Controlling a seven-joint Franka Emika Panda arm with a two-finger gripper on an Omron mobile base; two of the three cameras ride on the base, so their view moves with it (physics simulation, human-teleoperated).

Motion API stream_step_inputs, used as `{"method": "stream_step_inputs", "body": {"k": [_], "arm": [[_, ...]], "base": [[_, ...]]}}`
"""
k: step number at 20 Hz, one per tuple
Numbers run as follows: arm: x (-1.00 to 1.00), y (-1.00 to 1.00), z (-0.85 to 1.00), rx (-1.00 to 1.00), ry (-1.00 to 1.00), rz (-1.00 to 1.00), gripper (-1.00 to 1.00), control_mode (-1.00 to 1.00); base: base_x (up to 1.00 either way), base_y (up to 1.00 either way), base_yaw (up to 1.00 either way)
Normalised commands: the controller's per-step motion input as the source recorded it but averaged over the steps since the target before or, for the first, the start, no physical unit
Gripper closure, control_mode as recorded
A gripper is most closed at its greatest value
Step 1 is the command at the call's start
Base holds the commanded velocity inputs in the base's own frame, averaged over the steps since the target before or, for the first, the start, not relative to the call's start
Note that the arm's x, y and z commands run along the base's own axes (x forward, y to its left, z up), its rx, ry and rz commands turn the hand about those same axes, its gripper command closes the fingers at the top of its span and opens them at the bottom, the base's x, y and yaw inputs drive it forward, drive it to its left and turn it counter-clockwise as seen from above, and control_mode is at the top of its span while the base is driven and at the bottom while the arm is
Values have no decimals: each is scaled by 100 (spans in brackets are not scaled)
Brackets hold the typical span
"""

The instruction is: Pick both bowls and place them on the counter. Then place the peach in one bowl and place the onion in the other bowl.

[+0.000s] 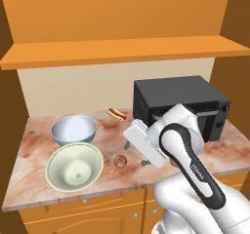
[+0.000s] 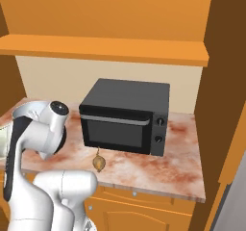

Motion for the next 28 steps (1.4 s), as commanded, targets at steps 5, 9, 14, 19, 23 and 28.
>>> {"method": "stream_step_inputs", "body": {"k": [5, 9, 14, 19, 23, 28], "arm": [[-9, -45, 29, -11, 6, 0, -100, -100], [-12, -35, 3, -3, 1, 0, -100, -100], [-2, -3, -12, 0, 0, 0, -100, -100], [28, 12, -27, -4, 0, 0, -100, -100], [52, 2, -32, -7, 0, 0, -100, -100], [48, 15, -21, -3, 0, 0, -100, -100]], "base": [[0, 0, 0], [0, 0, 0], [0, 0, 0], [0, 0, 0], [0, 0, 0], [0, 0, 0]]}}
